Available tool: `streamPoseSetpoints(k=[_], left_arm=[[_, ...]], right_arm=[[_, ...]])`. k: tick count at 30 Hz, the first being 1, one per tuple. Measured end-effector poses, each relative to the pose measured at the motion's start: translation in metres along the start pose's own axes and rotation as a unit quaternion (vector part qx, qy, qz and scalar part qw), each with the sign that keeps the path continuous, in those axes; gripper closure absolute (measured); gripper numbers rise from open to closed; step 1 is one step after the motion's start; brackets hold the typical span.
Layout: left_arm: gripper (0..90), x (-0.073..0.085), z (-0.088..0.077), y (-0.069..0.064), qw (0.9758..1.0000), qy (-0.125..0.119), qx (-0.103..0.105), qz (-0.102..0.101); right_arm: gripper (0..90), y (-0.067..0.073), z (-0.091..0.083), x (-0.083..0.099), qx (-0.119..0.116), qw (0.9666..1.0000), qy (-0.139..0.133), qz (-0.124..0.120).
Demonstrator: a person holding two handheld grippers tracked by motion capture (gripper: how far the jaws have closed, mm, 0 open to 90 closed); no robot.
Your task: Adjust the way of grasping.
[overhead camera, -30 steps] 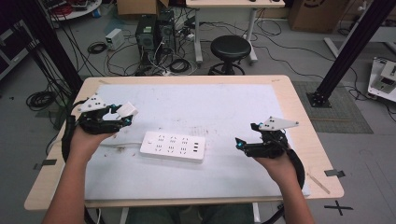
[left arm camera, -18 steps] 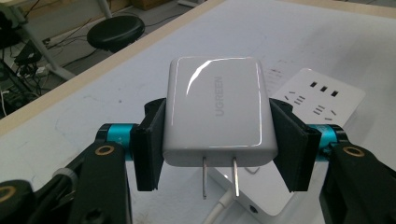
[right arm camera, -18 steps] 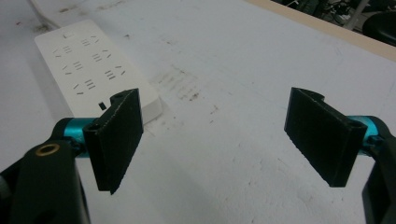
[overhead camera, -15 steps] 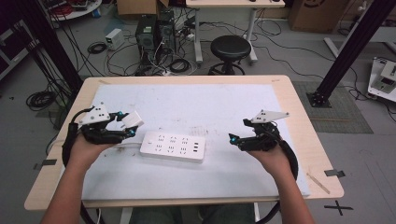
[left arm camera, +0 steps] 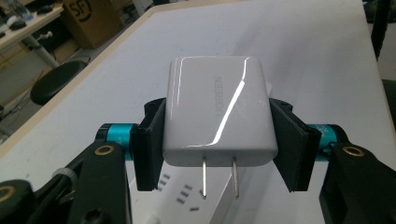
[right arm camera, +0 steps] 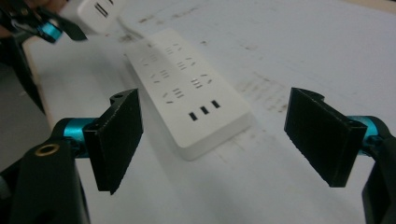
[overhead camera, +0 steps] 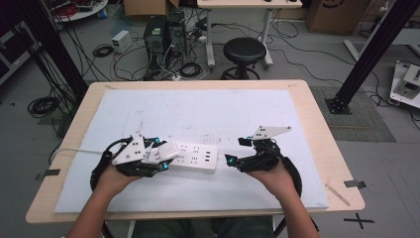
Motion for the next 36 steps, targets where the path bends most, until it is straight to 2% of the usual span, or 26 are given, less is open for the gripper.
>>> streamPoseSetpoints(k=[3,4,5,6,7,8,9,10,11,12,16,17,19,20,21,22,23,25,26,29,30,31,33,34,35,36], left_arm=[[42.5,-0.007,0.017,-0.017,0.9989,-0.004,0.01,0.045],[42.5,-0.007,0.017,-0.017,0.9989,-0.004,0.01,0.045],[42.5,-0.008,0.019,-0.02,0.9986,-0.004,0.007,0.052],[42.5,-0.009,0.022,-0.023,0.9982,-0.007,0.007,0.059],[42.5,-0.01,0.026,-0.027,0.9976,-0.01,0.006,0.068],[42.5,-0.011,0.029,-0.029,0.997,-0.011,0.002,0.076],[42.5,-0.011,0.034,-0.033,0.9962,-0.012,0.003,0.086],[42.5,-0.011,0.034,-0.033,0.9962,-0.012,0.003,0.086],[42.5,-0.011,0.036,-0.035,0.9952,-0.012,-0.001,0.097],[42.5,-0.011,0.039,-0.037,0.9946,-0.011,-0.002,0.103],[42.5,-0.011,0.043,-0.043,0.9932,-0.014,0.0,0.116],[42.5,-0.012,0.043,-0.044,0.9926,-0.015,-0.003,0.121],[42.5,-0.013,0.045,-0.045,0.9916,-0.016,-0.003,0.129],[42.5,-0.013,0.045,-0.047,0.9908,-0.018,-0.006,0.134],[42.5,-0.014,0.046,-0.047,0.9906,-0.02,-0.005,0.136],[42.5,-0.014,0.046,-0.047,0.9905,-0.021,-0.002,0.136],[42.5,-0.015,0.047,-0.049,0.9898,-0.025,-0.004,0.14],[42.5,-0.016,0.049,-0.051,0.9888,-0.025,0.002,0.147],[42.5,-0.017,0.052,-0.053,0.988,-0.024,0.006,0.152],[42.4,-0.017,0.053,-0.054,0.9871,-0.024,0.006,0.158],[42.5,-0.018,0.054,-0.055,0.9868,-0.021,0.007,0.16],[42.5,-0.018,0.054,-0.055,0.9868,-0.021,0.007,0.16],[42.5,-0.017,0.055,-0.055,0.9863,-0.019,0.007,0.164],[42.5,-0.017,0.056,-0.055,0.9859,-0.018,0.007,0.166],[42.5,-0.017,0.056,-0.055,0.9855,-0.015,0.005,0.169],[42.4,-0.017,0.057,-0.055,0.9851,-0.016,0.006,0.171]], right_arm=[[19.8,0.005,0.011,0.003,-0.029,0.9992,-0.005,0.026],[19.8,0.005,0.011,0.003,-0.029,0.9992,-0.005,0.026],[19.8,0.005,0.015,0.005,-0.051,0.9974,-0.011,0.049],[19.8,0.005,0.015,0.005,-0.051,0.9974,-0.011,0.049],[19.8,0.005,0.02,0.007,-0.074,0.9941,-0.019,0.077],[19.8,0.005,0.02,0.007,-0.074,0.9941,-0.019,0.077],[19.8,0.007,0.025,0.01,-0.09,0.9912,-0.024,0.094],[19.8,0.007,0.025,0.01,-0.09,0.9912,-0.024,0.094],[19.8,0.008,0.031,0.012,-0.108,0.9887,-0.024,0.101],[19.8,0.008,0.031,0.012,-0.108,0.9887,-0.024,0.101],[19.8,0.011,0.042,0.013,-0.137,0.9826,-0.021,0.124],[19.8,0.011,0.042,0.013,-0.137,0.9826,-0.021,0.124],[19.8,0.012,0.047,0.014,-0.152,0.9786,-0.021,0.137],[19.8,0.012,0.051,0.014,-0.167,0.975,-0.02,0.145],[19.8,0.012,0.051,0.014,-0.167,0.975,-0.02,0.145],[19.9,0.013,0.054,0.015,-0.179,0.9715,-0.022,0.153],[19.9,0.013,0.054,0.015,-0.179,0.9715,-0.022,0.153],[20.3,0.015,0.06,0.016,-0.2,0.9656,-0.018,0.165],[25.1,0.017,0.064,0.016,-0.213,0.9618,-0.015,0.172],[28.7,0.017,0.068,0.017,-0.223,0.9594,-0.018,0.171],[36.1,0.017,0.072,0.019,-0.234,0.9555,-0.013,0.179],[36.1,0.017,0.072,0.019,-0.234,0.9555,-0.013,0.179],[40.9,0.017,0.074,0.02,-0.247,0.9516,-0.014,0.183],[49.0,0.018,0.075,0.021,-0.259,0.9479,-0.012,0.185],[49.0,0.018,0.075,0.021,-0.259,0.9479,-0.012,0.185],[55.3,0.018,0.076,0.021,-0.265,0.946,-0.014,0.186]])
Point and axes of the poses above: each handheld gripper's, and its own axes: z roughly forward along the jaws, x roughly out of its underside, y roughly to its left, the point moved 1 cm from there along z, roughly forward along the jaws, and after that the axes turned 6 degrees about -y, right-handed, at the moved point
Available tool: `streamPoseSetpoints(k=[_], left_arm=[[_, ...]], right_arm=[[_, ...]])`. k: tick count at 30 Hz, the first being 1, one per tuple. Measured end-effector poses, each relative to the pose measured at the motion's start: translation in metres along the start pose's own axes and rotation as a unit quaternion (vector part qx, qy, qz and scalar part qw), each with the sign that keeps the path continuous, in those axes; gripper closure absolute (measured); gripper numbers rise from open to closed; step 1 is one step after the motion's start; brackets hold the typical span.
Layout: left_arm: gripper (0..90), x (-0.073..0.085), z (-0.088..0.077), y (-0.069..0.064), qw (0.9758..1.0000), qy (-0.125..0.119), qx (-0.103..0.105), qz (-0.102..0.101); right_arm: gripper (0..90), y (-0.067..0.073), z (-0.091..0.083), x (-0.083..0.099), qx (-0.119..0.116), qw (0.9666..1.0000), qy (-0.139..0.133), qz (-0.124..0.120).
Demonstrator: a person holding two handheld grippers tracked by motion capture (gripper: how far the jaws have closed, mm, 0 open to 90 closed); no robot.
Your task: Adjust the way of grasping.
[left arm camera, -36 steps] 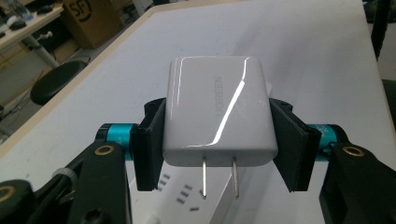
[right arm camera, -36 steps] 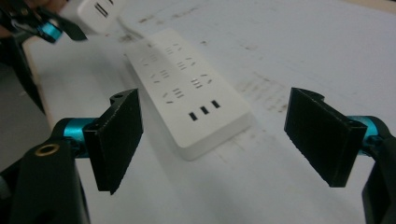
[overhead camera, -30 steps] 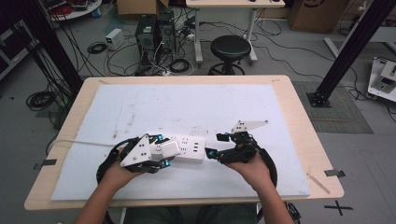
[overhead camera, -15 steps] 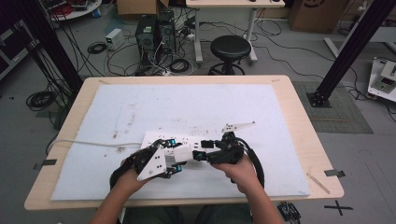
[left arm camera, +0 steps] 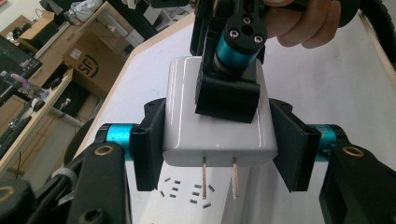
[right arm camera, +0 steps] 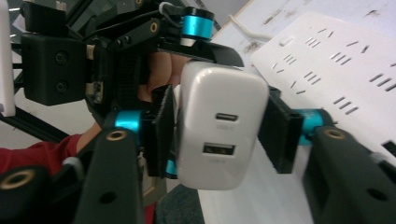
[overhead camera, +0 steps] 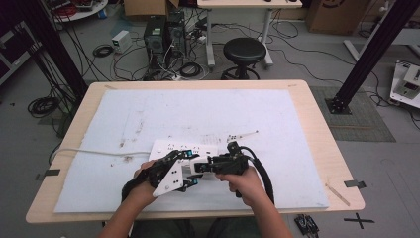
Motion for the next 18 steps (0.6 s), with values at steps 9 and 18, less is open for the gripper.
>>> streamPoseSetpoints(k=[9,18], left_arm=[[40.2,0.0,0.003,0.002,0.9999,0.01,0.0,-0.013],[24.9,0.001,-0.015,0.013,0.9982,0.014,-0.024,-0.053]], right_arm=[[62.9,-0.002,-0.002,-0.001,0.001,1.0,0.002,0.007],[63.2,-0.003,-0.025,-0.007,0.032,0.9993,-0.02,-0.004]])
Point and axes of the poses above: each handheld gripper's, and its own axes: z roughly forward along the jaws, x roughly out of its underside, y roughly to its left, the point moved 1 cm from there along z, roughly forward along the jaws, and after that the axes turned 6 degrees about -y, right-handed, at the moved point
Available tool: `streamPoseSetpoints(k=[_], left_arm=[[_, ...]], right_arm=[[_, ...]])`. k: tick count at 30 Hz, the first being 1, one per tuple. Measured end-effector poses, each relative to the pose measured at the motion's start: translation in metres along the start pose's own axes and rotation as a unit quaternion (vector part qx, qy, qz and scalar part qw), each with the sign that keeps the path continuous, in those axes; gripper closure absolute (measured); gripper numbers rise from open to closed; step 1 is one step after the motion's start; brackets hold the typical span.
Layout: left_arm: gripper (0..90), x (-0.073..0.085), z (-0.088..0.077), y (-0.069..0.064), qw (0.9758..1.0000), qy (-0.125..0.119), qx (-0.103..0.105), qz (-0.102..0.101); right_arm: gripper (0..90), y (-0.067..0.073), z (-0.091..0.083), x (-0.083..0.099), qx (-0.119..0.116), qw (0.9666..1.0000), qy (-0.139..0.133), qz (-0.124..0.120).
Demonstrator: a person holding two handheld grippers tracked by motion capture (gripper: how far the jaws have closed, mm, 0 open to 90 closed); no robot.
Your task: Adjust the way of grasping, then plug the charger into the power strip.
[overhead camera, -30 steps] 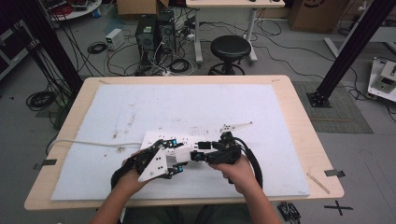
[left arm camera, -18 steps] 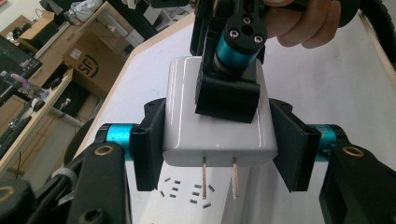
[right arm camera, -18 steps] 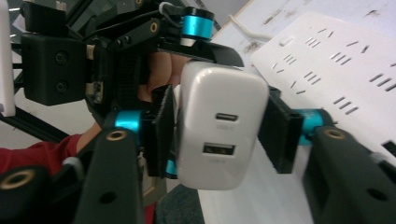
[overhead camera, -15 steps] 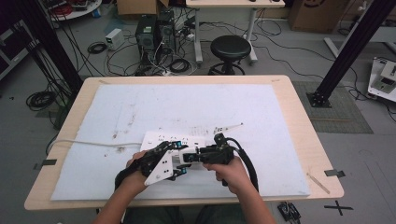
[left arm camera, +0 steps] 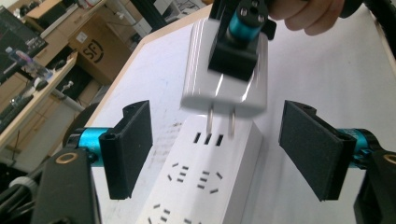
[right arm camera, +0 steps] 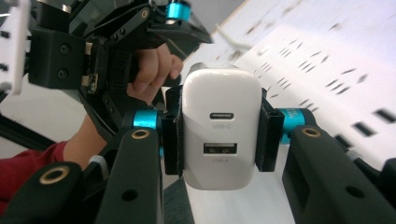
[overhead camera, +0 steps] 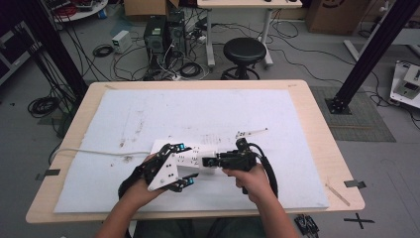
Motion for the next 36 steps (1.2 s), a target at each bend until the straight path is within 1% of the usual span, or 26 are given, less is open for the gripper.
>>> streamPoseSetpoints(k=[2,3,4,6,7,8,10,11,13,14,15,16,17,19,22,24,26,27,28,30,31,32,34,35,36], left_arm=[[24.4,0.0,-0.006,0.005,0.9999,0.002,-0.006,-0.01],[23.2,0.001,-0.011,0.01,0.9996,0.004,-0.011,-0.024],[22.7,0.001,-0.011,0.01,0.9996,0.004,-0.011,-0.024],[22.0,0.003,-0.017,0.018,0.9989,0.006,-0.015,-0.045],[21.6,0.004,-0.02,0.022,0.9982,0.007,-0.016,-0.058],[21.6,0.005,-0.022,0.026,0.9976,0.009,-0.017,-0.067],[21.0,0.007,-0.027,0.031,0.9965,0.014,-0.021,-0.08],[21.0,0.009,-0.03,0.036,0.9953,0.017,-0.026,-0.091],[20.7,0.013,-0.035,0.042,0.9937,0.023,-0.033,-0.105],[20.2,0.015,-0.038,0.045,0.9925,0.027,-0.037,-0.114],[20.2,0.018,-0.041,0.047,0.9914,0.027,-0.045,-0.12],[20.2,0.021,-0.043,0.05,0.9909,0.03,-0.053,-0.12],[20.2,0.023,-0.045,0.052,0.9903,0.036,-0.061,-0.12],[20.2,0.028,-0.049,0.056,0.9885,0.041,-0.064,-0.131],[20.2,0.031,-0.056,0.059,0.9878,0.05,-0.068,-0.131],[20.2,0.032,-0.061,0.062,0.9869,0.049,-0.073,-0.135],[20.2,0.034,-0.065,0.066,0.9859,0.05,-0.079,-0.139],[20.2,0.035,-0.067,0.067,0.9853,0.052,-0.082,-0.141],[20.2,0.036,-0.068,0.068,0.985,0.052,-0.083,-0.142],[20.2,0.038,-0.071,0.069,0.9845,0.055,-0.084,-0.144],[20.2,0.039,-0.072,0.069,0.9841,0.056,-0.084,-0.146],[20.2,0.04,-0.073,0.069,0.984,0.058,-0.084,-0.146],[20.2,0.043,-0.074,0.067,0.9839,0.06,-0.082,-0.147],[20.2,0.044,-0.075,0.067,0.9839,0.062,-0.082,-0.146],[20.2,0.046,-0.077,0.066,0.9836,0.061,-0.084,-0.148]], right_arm=[[63.1,0.0,-0.008,-0.002,0.013,0.9999,-0.007,-0.004],[63.1,0.0,-0.014,-0.004,0.021,0.9996,-0.017,-0.01],[63.1,0.0,-0.014,-0.004,0.021,0.9996,-0.017,-0.01],[63.1,0.0,-0.022,-0.007,0.032,0.999,-0.024,-0.017],[63.2,0.0,-0.028,-0.009,0.04,0.9984,-0.031,-0.024],[63.2,0.0,-0.028,-0.009,0.04,0.9984,-0.031,-0.024],[63.2,0.0,-0.033,-0.011,0.046,0.9979,-0.034,-0.029],[63.2,0.0,-0.034,-0.012,0.049,0.9976,-0.037,-0.032],[63.2,0.0,-0.038,-0.013,0.062,0.9968,-0.035,-0.035],[63.2,0.0,-0.039,-0.014,0.065,0.9965,-0.035,-0.039],[63.1,0.0,-0.039,-0.015,0.069,0.9962,-0.034,-0.04],[63.2,0.0,-0.039,-0.015,0.07,0.9958,-0.035,-0.047],[63.2,-0.001,-0.039,-0.016,0.073,0.9956,-0.033,-0.048],[63.2,-0.002,-0.037,-0.017,0.084,0.9949,-0.028,-0.05],[63.1,-0.002,-0.035,-0.021,0.092,0.9938,-0.024,-0.058],[63.1,-0.001,-0.032,-0.024,0.091,0.993,-0.028,-0.07],[63.2,0.001,-0.028,-0.027,0.089,0.9923,-0.027,-0.082],[63.1,0.002,-0.027,-0.029,0.094,0.9909,-0.029,-0.092],[63.2,0.002,-0.025,-0.03,0.093,0.9896,-0.033,-0.104],[63.1,0.003,-0.021,-0.033,0.095,0.9878,-0.04,-0.117],[63.1,0.003,-0.019,-0.035,0.102,0.9863,-0.04,-0.124],[63.2,0.003,-0.016,-0.036,0.105,0.9836,-0.042,-0.141],[63.1,0.003,-0.012,-0.037,0.121,0.98,-0.038,-0.153],[63.2,0.003,-0.01,-0.038,0.134,0.9759,-0.031,-0.169],[63.1,0.004,-0.008,-0.039,0.145,0.9728,-0.022,-0.179]])
Point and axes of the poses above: each handheld gripper's, and its own axes: z roughly forward along the jaws, x roughly out of its underside, y roughly to its left, the point moved 1 cm from there along z, roughly forward along the jaws, and after that the axes turned 6 degrees about -y, right-handed, at the moved point
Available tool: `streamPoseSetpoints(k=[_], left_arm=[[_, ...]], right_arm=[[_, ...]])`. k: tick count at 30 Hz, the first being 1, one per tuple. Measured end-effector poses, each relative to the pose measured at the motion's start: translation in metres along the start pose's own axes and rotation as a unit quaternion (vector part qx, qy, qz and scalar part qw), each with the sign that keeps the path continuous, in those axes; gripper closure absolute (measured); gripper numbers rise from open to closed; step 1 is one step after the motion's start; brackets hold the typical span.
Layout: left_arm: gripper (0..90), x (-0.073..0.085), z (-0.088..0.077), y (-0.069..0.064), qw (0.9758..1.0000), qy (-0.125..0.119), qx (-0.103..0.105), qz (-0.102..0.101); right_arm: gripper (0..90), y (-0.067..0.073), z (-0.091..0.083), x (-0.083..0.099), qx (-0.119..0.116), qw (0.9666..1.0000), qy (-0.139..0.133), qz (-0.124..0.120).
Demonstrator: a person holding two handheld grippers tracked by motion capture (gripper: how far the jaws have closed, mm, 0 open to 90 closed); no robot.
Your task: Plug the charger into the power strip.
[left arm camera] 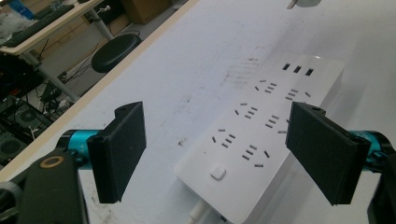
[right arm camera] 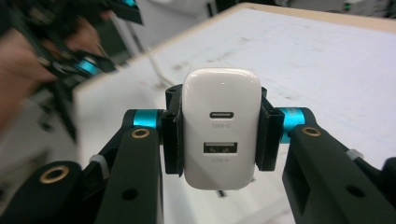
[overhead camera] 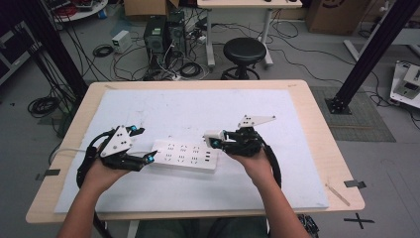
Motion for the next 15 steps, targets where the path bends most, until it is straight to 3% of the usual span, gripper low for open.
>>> streamPoseSetpoints(k=[3,7,11,15], left_arm=[[20.2,0.005,-0.005,0.0,1.0,0.003,-0.003,-0.003],[20.2,0.009,-0.01,0.0,0.9999,0.003,-0.008,-0.008],[20.2,0.013,-0.017,0.0,0.9999,0.005,-0.011,-0.01],[20.2,0.016,-0.023,0.001,0.9998,0.006,-0.016,-0.014]], right_arm=[[63.1,0.001,0.005,-0.003,0.01,0.9991,0.024,-0.033],[63.2,0.002,0.013,-0.012,0.012,0.9953,0.062,-0.073],[63.2,0.004,0.023,-0.021,0.016,0.9886,0.11,-0.101],[63.1,0.004,0.036,-0.032,0.011,0.9779,0.161,-0.133]])
Point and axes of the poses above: each handheld gripper's, and its own axes: z roughly forward along the jaws, x roughly out of its underside, y roughly to its left, the point moved 1 cm from there along z, roughly forward along the jaws, and after that the axes turned 6 degrees about -y, right-handed, at the moved point
